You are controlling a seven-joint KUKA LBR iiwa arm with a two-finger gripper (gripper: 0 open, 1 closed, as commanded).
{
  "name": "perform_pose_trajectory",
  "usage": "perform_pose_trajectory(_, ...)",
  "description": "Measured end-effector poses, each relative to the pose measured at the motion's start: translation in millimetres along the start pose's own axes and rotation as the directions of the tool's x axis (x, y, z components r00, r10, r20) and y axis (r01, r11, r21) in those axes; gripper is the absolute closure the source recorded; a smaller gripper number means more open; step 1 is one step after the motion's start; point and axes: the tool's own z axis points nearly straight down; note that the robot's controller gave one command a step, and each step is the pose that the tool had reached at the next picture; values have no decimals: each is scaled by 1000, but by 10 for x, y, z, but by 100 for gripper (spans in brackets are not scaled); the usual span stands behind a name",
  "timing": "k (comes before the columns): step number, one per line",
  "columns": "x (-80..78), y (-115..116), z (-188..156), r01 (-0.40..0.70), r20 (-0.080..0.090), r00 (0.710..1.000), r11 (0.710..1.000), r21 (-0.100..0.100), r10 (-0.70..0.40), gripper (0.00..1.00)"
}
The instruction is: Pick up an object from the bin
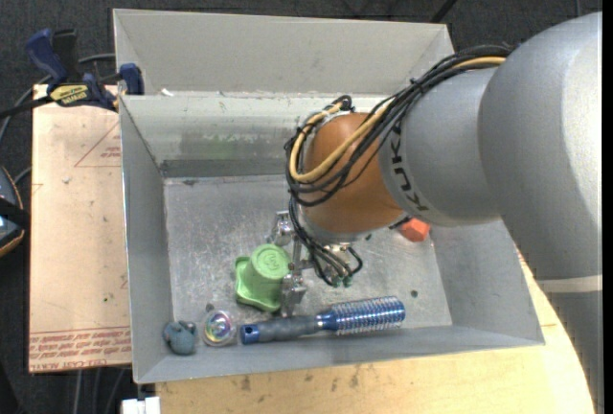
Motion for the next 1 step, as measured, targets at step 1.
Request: perform_pose_trajectory(1, 260, 366, -143, 24, 20, 1000, 1000, -3, -24, 0)
